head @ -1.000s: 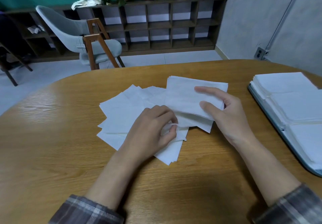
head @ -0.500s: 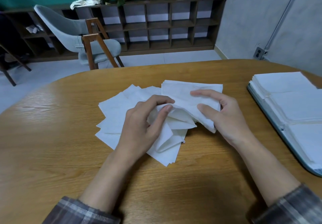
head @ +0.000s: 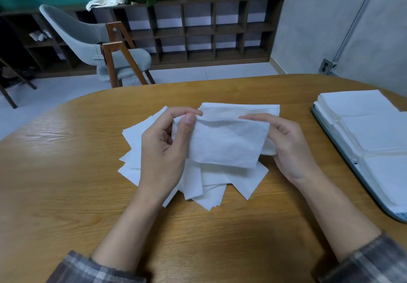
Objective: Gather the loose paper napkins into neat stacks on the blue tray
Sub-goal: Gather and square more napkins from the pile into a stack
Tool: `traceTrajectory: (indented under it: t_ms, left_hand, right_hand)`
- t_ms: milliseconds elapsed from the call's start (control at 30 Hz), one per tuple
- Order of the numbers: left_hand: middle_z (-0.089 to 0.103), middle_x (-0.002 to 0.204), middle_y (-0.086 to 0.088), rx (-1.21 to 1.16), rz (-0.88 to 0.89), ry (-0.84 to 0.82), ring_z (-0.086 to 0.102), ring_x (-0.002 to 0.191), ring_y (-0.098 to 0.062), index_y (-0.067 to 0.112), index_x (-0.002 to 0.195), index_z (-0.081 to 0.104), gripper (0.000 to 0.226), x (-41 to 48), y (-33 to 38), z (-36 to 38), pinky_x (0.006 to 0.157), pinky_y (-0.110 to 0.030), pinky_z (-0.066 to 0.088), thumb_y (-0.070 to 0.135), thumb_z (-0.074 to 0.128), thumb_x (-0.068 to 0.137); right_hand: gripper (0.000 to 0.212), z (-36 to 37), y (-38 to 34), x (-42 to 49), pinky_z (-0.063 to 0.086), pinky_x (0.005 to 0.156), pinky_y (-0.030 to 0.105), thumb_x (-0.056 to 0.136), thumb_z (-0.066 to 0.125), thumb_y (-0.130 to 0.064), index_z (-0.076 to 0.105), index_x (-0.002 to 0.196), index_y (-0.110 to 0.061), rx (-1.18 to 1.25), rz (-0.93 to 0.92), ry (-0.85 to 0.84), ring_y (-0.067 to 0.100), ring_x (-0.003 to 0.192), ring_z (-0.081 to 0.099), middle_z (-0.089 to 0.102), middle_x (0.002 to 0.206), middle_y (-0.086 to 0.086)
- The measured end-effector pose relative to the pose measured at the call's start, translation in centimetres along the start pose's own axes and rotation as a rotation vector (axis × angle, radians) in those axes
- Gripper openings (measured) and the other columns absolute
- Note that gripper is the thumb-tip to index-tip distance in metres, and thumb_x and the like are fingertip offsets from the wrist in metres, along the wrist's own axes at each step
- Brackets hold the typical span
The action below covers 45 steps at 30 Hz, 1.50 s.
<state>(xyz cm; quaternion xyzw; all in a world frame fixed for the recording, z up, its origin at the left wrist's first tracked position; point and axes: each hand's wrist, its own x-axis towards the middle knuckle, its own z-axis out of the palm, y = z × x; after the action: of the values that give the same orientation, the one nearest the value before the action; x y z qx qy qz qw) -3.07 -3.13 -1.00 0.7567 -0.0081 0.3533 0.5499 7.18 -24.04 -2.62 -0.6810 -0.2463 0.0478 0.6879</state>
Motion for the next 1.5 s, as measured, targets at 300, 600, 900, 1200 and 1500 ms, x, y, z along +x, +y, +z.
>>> traceTrajectory:
  t_ms: [300,600,900,1200,1500]
  left_hand:
    - [0.080,0.106,0.006,-0.148,-0.328,-0.031,0.077,0.091,-0.015,0.024,0.120,0.072,0.026,0.1,-0.3,0.4,0.075,-0.032,0.063,0.016,0.077,0.096]
    - [0.079,0.095,0.008,-0.149,-0.333,-0.039,0.075,0.072,-0.010,0.019,0.124,0.068,0.037,-0.2,-0.1,0.8,0.060,-0.019,0.055,0.005,0.080,0.091]
    - [0.066,0.120,0.008,0.055,-0.260,0.022,0.064,0.108,-0.005,0.035,0.132,0.060,0.048,-0.1,-1.0,0.6,0.086,-0.030,0.055,0.030,0.083,0.091]
    - [0.079,0.104,0.011,-0.126,-0.381,-0.145,0.077,0.091,-0.009,0.041,0.144,0.047,0.060,0.0,0.2,0.5,0.075,-0.026,0.061,0.019,0.077,0.096]
    - [0.062,0.133,0.019,0.100,-0.170,-0.374,0.067,0.116,-0.003,0.049,0.155,0.023,0.087,-0.4,-1.1,0.5,0.097,-0.028,0.057,0.021,0.078,0.095]
  right_hand:
    - [0.030,2.1,-0.1,-0.9,0.056,0.084,0.040,0.093,0.071,-0.039,0.079,0.102,-0.012,0.037,0.116,-0.008,0.021,0.096,0.077,0.081,0.105,0.007]
    - [0.048,2.2,-0.4,-0.8,0.057,0.093,0.032,0.100,0.069,-0.024,0.056,0.143,-0.043,0.108,0.104,-0.121,0.019,0.120,0.068,0.065,0.137,-0.002]
    - [0.059,2.0,-0.8,-0.8,0.058,0.097,0.042,0.099,0.065,-0.015,0.051,0.146,-0.046,0.225,0.054,-0.061,0.024,0.122,0.069,0.067,0.136,0.003]
    - [0.060,0.9,-0.7,-0.5,0.058,0.099,0.045,0.099,0.070,-0.022,0.047,0.143,-0.055,0.208,0.110,-0.147,0.024,0.124,0.066,0.062,0.143,0.000]
    - [0.026,0.0,-0.1,-0.2,0.051,0.099,0.025,0.094,0.073,-0.003,0.082,0.109,-0.022,-0.074,0.057,0.009,0.004,0.118,0.068,0.078,0.118,-0.012]
